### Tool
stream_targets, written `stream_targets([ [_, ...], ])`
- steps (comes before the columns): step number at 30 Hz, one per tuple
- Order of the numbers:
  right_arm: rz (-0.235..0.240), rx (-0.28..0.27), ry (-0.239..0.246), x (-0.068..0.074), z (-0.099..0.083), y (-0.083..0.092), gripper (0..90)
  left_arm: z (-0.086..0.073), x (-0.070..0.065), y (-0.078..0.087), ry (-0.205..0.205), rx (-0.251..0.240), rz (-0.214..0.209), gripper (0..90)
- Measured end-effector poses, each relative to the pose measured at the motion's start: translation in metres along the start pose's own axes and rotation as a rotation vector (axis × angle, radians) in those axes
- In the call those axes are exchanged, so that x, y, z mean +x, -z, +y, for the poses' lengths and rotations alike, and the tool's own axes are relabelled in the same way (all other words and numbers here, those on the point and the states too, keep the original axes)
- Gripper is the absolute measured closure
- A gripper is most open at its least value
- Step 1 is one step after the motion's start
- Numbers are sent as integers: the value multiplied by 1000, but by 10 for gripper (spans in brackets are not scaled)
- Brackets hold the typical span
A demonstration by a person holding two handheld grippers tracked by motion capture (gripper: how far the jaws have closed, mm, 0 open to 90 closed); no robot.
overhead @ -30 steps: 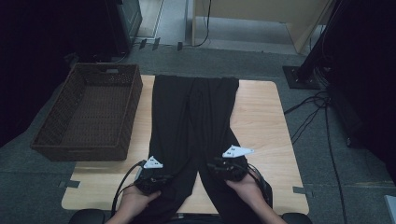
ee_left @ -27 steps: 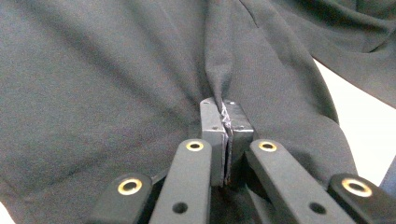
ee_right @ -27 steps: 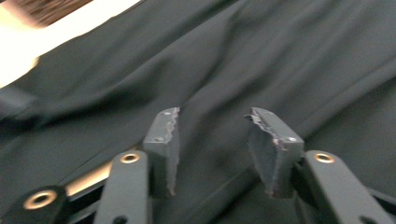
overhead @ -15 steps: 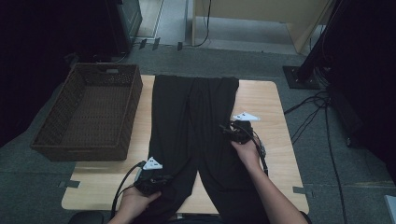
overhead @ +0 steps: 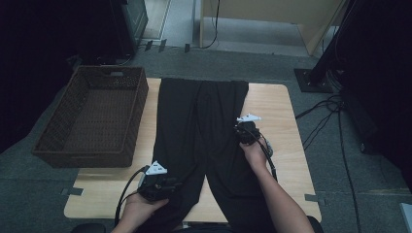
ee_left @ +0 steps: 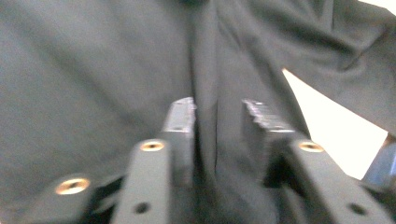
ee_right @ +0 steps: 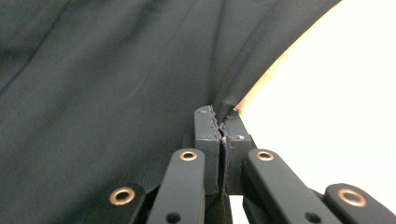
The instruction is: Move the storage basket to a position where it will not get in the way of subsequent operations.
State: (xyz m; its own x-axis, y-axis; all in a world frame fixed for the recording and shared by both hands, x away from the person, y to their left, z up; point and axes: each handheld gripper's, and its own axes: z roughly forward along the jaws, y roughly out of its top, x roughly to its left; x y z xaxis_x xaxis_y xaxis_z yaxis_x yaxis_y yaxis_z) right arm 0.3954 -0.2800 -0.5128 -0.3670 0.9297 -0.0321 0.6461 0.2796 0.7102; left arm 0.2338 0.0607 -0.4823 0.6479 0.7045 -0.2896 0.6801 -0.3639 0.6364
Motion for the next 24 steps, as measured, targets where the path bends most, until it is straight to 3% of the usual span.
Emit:
stream_targets([
  [2,-2,15,-10,-3,-4,6,885,9,2,4,-15,-23,26,503],
  [6,10,28,-19,-10,-21,24,886,33,21,5,20,-58,69,432],
  [9,12,39,-2,-14,-34,38,885,49,39,-3,51,-80,87,408],
  [12,19,42,-44,-24,-46,51,885,61,57,-14,52,-79,143,399],
  [14,20,47,-56,-29,-54,59,884,67,70,-22,57,-76,184,396],
  [18,48,69,-85,-36,-65,71,885,72,89,-34,94,-61,224,389],
  [22,76,94,-93,-37,-72,81,883,76,99,-43,86,-52,255,375],
  [24,69,83,-91,-37,-73,82,869,77,106,-47,75,-39,297,371],
])
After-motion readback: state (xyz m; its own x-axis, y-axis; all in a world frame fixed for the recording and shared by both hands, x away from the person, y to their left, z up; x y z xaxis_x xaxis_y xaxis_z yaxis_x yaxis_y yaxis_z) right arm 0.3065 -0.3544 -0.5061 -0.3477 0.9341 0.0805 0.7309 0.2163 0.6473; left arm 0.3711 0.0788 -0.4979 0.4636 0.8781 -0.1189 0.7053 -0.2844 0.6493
